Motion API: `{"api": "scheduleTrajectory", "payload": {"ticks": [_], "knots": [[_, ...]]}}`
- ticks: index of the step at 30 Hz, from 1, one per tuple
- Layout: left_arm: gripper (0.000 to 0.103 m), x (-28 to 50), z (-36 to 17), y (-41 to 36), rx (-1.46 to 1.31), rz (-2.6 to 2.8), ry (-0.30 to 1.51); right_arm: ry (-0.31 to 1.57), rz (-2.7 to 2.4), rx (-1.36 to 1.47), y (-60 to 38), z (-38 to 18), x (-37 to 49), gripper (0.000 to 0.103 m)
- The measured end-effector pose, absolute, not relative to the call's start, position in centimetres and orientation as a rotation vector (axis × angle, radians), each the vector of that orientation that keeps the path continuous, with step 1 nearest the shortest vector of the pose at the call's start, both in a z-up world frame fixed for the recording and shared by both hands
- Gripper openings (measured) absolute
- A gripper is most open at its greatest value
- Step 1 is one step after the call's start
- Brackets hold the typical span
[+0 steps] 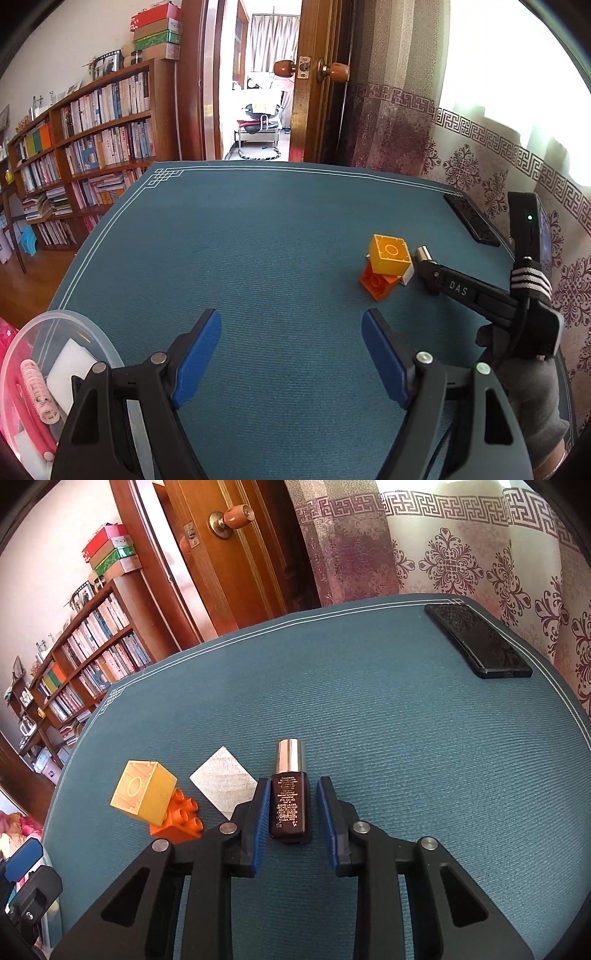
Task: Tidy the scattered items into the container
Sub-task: 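Grasp the yellow brick with the left tool while the right tool grasps the brown bottle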
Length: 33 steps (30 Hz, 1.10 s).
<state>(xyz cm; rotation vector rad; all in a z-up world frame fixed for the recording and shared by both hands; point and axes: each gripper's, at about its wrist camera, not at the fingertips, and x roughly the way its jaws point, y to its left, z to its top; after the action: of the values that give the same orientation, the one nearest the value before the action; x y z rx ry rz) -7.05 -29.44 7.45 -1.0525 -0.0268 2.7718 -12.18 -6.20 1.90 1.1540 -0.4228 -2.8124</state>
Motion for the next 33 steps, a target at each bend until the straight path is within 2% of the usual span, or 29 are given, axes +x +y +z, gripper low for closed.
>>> {"api": "scheduleTrajectory", "payload": {"ticks": [4, 26, 33], "knots": [[0.082, -7.9, 7.3, -28.0, -1.042, 2.76, -0.011, -0.431, -2.808, 1.148, -6.0, 2.0, -12.2, 0.024], [0.082, -12.8, 6.5, -22.9, -1.049, 2.705, 0.016, -0.48, -2.857, 1.143, -4.3, 1.8, -12.3, 0.025], [0.074, -13.8, 5.6, -22.1, -1.084, 2.692, 0.02, -0.475, -2.86, 1.142, -4.3, 1.8, -12.3, 0.025]]}}
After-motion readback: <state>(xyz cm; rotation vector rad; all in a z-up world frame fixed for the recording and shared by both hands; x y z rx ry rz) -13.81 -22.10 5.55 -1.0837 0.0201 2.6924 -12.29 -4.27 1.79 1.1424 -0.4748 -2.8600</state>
